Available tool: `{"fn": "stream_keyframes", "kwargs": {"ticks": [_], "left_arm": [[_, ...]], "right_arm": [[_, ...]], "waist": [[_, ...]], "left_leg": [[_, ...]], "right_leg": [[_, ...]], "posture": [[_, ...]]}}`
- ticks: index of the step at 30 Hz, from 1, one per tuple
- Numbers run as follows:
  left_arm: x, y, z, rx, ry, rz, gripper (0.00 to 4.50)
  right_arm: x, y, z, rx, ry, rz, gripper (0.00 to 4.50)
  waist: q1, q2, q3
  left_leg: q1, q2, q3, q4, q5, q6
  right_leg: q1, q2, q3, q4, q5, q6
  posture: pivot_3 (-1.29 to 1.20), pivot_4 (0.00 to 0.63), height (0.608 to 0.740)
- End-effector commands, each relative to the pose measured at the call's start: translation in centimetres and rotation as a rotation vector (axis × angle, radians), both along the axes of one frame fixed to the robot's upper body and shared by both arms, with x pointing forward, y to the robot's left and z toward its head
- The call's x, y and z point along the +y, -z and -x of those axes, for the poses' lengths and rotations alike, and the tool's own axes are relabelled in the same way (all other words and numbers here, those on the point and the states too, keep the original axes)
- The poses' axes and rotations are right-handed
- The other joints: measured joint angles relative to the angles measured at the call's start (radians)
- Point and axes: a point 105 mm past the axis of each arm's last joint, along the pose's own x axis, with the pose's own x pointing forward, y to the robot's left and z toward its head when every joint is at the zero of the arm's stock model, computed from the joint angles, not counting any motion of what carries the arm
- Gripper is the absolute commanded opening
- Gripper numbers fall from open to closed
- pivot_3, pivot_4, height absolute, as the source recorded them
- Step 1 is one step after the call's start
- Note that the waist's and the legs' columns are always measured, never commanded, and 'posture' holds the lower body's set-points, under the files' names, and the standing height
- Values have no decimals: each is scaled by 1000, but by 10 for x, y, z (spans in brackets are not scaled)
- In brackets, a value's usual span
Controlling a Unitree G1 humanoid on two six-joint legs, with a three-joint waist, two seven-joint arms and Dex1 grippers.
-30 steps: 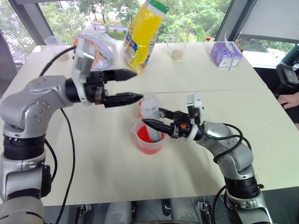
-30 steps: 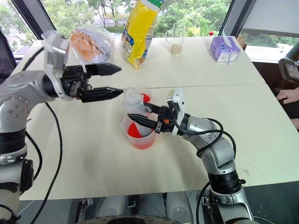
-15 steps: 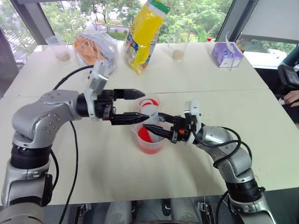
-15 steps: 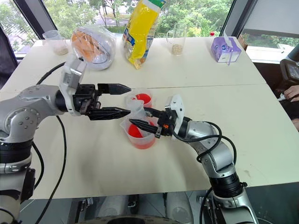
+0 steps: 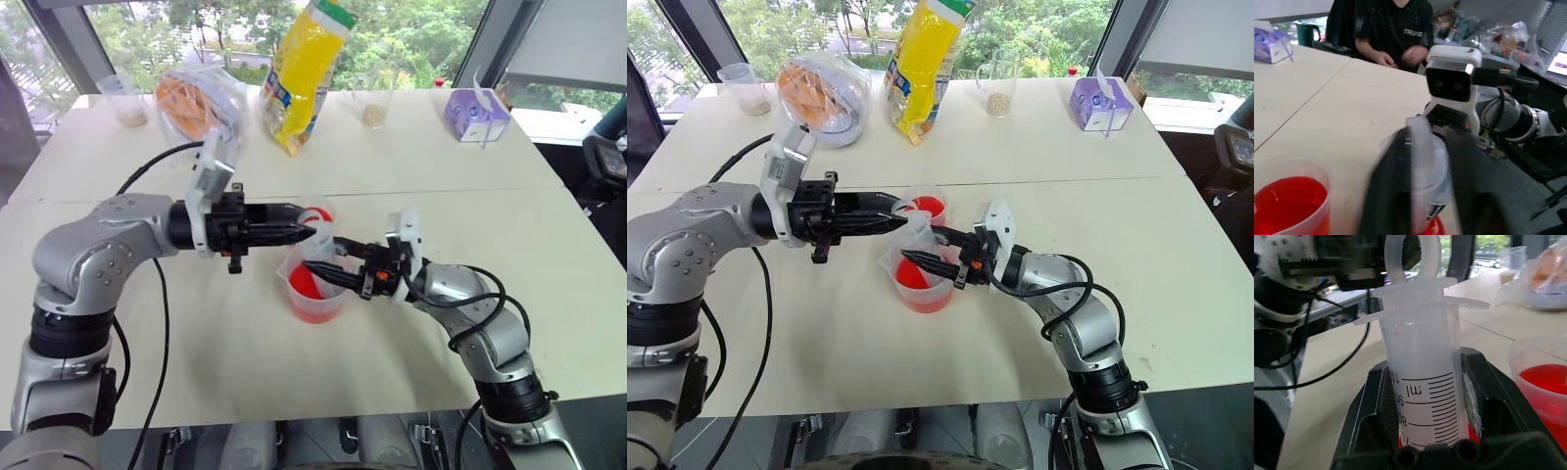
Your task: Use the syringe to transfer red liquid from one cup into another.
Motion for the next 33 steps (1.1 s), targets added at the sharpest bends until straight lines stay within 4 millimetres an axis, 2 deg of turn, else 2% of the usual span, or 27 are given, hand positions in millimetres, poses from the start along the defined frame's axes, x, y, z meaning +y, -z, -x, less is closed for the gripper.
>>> {"fn": "stream_keyframes", "kwargs": {"ticks": [1, 4, 14, 21, 33], "left_arm": [[-3, -5, 8, -23, 41, 6, 27], [-3, -7, 7, -29, 40, 8, 27], [14, -48, -6, -118, -21, 71, 27], [20, -60, -10, -159, -45, 69, 27], [22, -65, -13, -184, -60, 66, 27]], "right_arm": [[1, -13, 1, -52, -3, -17, 1403], [1, -14, 1, -52, -5, -18, 1403], [3, -7, 0, -21, -25, -11, 1403], [4, -1, 0, 5, -37, -4, 1403], [4, 5, -1, 25, -43, 4, 1403]], "waist": [[0, 0, 0], [0, 0, 0], [0, 0, 0], [0, 0, 0], [0, 0, 0]], "left_leg": [[0, 0, 0, 0, 0, 0], [0, 0, 0, 0, 0, 0], [0, 0, 0, 0, 0, 0], [0, 0, 0, 0, 0, 0], [0, 0, 0, 0, 0, 0]], "right_leg": [[0, 0, 0, 0, 0, 0], [0, 0, 0, 0, 0, 0], [0, 0, 0, 0, 0, 0], [0, 0, 0, 0, 0, 0], [0, 0, 0, 0, 0, 0]], "posture": [[0, 150, 740], [0, 150, 740], [0, 150, 740], [0, 150, 740], [0, 150, 740]]}}
